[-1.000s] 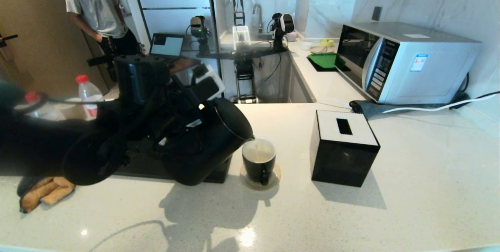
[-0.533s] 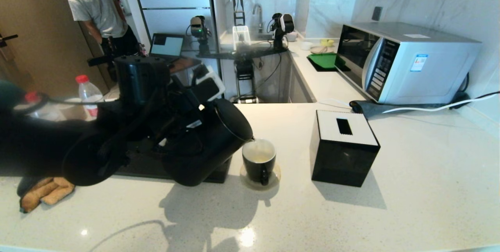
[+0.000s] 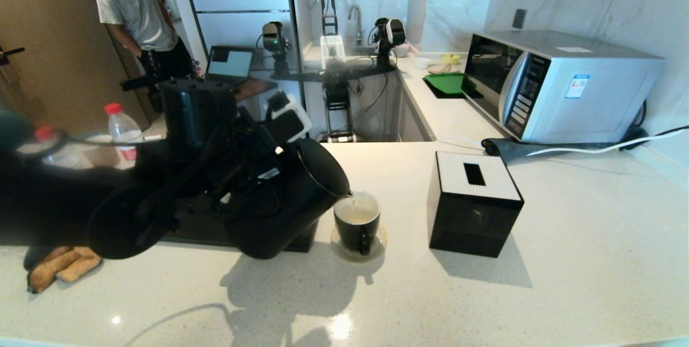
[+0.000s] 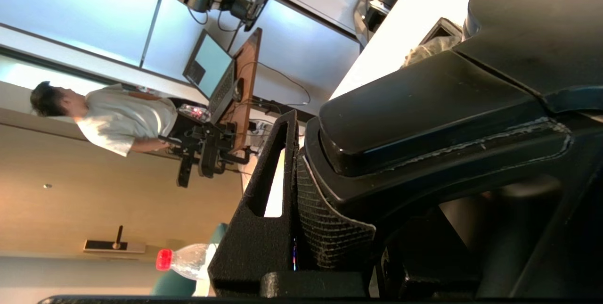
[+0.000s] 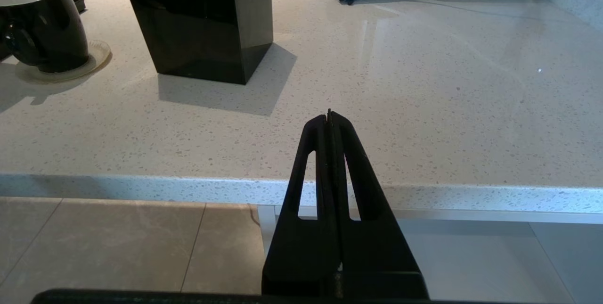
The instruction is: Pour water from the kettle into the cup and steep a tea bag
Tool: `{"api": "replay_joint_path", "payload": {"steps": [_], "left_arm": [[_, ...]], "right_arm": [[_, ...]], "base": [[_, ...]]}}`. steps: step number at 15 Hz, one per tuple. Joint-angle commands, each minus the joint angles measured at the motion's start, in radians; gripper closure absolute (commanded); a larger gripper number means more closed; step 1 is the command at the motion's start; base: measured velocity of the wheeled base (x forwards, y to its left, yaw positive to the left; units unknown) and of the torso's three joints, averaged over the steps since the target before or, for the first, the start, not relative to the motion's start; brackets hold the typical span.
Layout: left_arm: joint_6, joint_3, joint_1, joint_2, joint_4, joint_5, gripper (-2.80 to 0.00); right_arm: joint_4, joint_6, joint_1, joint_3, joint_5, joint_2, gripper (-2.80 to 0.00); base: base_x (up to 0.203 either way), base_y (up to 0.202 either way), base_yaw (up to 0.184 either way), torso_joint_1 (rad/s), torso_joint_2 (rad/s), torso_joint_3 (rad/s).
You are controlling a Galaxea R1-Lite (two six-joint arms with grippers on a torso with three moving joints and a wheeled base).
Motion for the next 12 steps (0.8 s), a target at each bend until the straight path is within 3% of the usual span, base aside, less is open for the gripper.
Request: {"api": "replay_joint_path", "payload": {"steps": [1, 4, 12], "left_arm": [[0.003, 0.011, 0.001, -0.001, -0.010, 0.002, 0.00], [-0.007, 0.032, 0.005, -0.012, -0.016, -0.001, 0.00], [-0.113, 0.044, 0.019, -0.033, -0.019, 0.003, 0.00]], "right_arm": [[0.000, 0.000, 0.000, 0.000, 0.000, 0.001, 0.00], [0.000, 0.000, 0.000, 0.000, 0.000, 0.001, 0.00], [0.000, 0.000, 0.000, 0.000, 0.000, 0.001, 0.00]], "base": [[0.000, 0.000, 0.000, 0.000, 0.00, 0.000], [0.000, 0.000, 0.000, 0.000, 0.00, 0.000], [0.000, 0.000, 0.000, 0.000, 0.00, 0.000]]}}
